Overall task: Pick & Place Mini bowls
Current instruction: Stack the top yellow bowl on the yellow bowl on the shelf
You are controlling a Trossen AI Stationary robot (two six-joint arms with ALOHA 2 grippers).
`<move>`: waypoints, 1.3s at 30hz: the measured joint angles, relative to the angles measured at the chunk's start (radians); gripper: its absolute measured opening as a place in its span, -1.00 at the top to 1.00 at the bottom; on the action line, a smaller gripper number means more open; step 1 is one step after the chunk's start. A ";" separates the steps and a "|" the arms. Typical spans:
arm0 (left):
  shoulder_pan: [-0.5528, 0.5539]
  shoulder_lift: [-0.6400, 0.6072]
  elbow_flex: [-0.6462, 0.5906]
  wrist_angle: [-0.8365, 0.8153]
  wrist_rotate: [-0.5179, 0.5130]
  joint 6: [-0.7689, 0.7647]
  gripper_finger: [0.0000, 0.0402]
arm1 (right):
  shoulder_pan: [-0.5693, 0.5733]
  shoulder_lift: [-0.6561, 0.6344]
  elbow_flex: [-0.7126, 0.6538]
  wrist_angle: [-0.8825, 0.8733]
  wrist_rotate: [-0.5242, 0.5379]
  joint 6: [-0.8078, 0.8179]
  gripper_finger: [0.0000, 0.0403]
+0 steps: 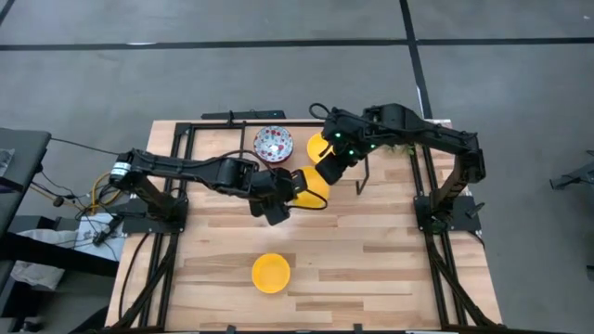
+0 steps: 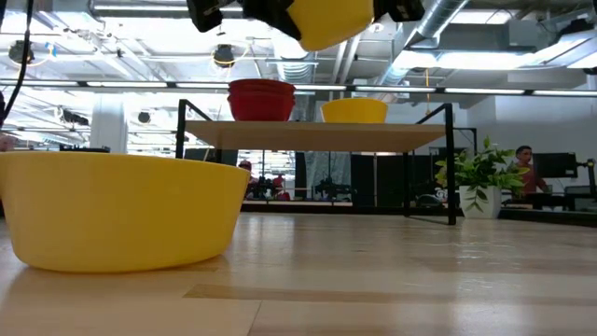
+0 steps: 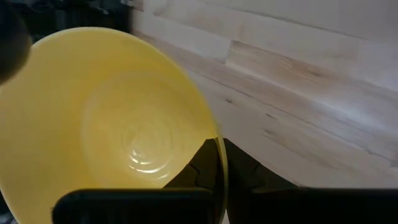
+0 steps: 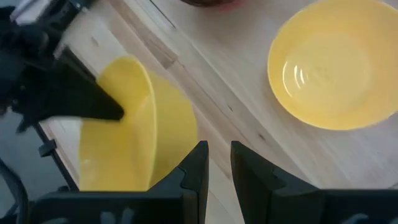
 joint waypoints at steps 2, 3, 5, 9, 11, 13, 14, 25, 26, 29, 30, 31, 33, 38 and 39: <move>0.000 0.004 0.000 -0.023 0.001 -0.003 0.96 | 0.000 0.001 0.000 -0.006 0.000 -0.001 0.71; 0.000 0.008 0.000 -0.031 0.002 -0.004 0.96 | 0.000 0.001 0.001 -0.004 0.000 -0.001 0.71; -0.003 0.011 -0.001 -0.056 0.015 -0.018 0.96 | 0.000 0.003 0.001 -0.005 0.000 -0.001 0.71; -0.009 0.015 -0.001 -0.054 0.069 -0.048 0.96 | 0.006 0.003 0.001 -0.001 -0.001 -0.002 0.71; -0.009 0.025 -0.001 -0.053 0.070 -0.047 0.96 | 0.013 0.003 0.001 0.007 -0.003 -0.002 0.71; -0.006 0.040 -0.001 -0.056 0.070 -0.048 0.96 | 0.023 0.007 0.001 0.010 -0.003 -0.002 0.71; -0.005 0.049 -0.001 -0.058 0.066 -0.048 0.96 | 0.028 0.011 0.001 0.010 -0.003 -0.002 0.71; -0.007 0.082 -0.001 -0.052 -0.019 -0.044 0.96 | 0.045 0.085 0.000 -0.048 -0.002 -0.008 0.71; -0.008 0.081 -0.001 -0.053 -0.018 -0.045 0.96 | 0.045 0.090 0.001 -0.048 -0.002 -0.009 0.71; -0.010 0.082 -0.002 -0.058 -0.016 -0.049 0.96 | 0.045 0.105 0.001 -0.052 0.000 -0.010 0.71; -0.010 0.081 -0.002 -0.058 -0.016 -0.049 0.96 | 0.045 0.106 0.001 -0.053 0.005 -0.010 0.71; -0.012 0.082 -0.002 -0.057 -0.017 -0.048 0.96 | 0.046 0.105 0.001 -0.053 0.015 -0.010 0.71; -0.013 0.082 -0.002 -0.052 -0.018 -0.049 0.96 | 0.047 0.104 0.001 -0.053 0.025 -0.010 0.71; -0.003 0.081 -0.002 -0.057 0.007 -0.049 0.96 | 0.056 0.102 0.001 -0.055 0.024 -0.009 0.71; -0.002 0.080 -0.002 -0.057 0.016 -0.048 0.96 | 0.059 0.100 0.001 -0.054 0.024 -0.010 0.71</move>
